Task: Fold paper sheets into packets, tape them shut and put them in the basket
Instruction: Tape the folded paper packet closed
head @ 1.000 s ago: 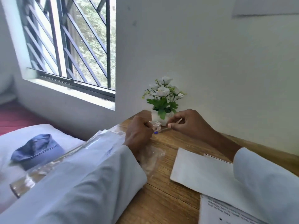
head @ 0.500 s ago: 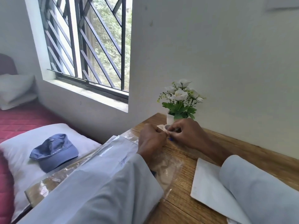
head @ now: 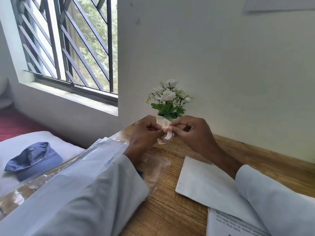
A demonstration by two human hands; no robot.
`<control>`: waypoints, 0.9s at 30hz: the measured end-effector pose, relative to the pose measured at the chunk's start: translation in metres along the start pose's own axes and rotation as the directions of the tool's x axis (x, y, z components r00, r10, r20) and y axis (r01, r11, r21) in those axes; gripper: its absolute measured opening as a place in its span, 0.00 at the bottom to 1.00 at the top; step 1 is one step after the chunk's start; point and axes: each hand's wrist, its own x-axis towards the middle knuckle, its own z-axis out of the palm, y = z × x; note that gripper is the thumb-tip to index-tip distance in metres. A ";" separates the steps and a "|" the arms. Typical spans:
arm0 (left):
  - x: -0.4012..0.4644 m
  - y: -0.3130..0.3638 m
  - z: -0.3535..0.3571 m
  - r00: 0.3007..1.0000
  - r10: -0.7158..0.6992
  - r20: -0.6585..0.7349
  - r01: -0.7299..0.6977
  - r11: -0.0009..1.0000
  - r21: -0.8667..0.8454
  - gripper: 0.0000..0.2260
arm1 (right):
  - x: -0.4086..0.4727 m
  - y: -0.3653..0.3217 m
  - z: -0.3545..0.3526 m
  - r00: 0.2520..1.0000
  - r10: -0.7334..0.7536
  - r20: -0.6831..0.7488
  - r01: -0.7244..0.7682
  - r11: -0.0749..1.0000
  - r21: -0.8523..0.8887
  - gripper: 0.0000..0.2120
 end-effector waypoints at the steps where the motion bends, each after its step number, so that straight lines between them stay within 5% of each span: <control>1: 0.000 0.000 0.002 0.997 0.079 0.016 -0.080 0.994 0.072 0.09 | 0.000 0.001 -0.004 0.998 0.040 -0.053 -0.038 0.999 0.024 0.07; 5: -0.003 0.002 0.009 0.971 0.222 0.086 -0.235 0.948 0.212 0.07 | -0.002 0.005 -0.010 0.988 0.148 -0.054 -0.145 0.988 0.047 0.12; 18: 0.001 -0.002 0.007 0.941 0.294 0.164 -0.336 0.865 0.372 0.08 | -0.008 0.009 -0.014 0.984 0.176 -0.015 -0.175 0.984 0.032 0.05; 27: -0.005 0.004 0.002 0.906 0.336 0.257 -0.423 0.710 0.563 0.13 | -0.029 -0.002 -0.041 0.963 0.229 0.141 -0.262 0.919 0.296 0.06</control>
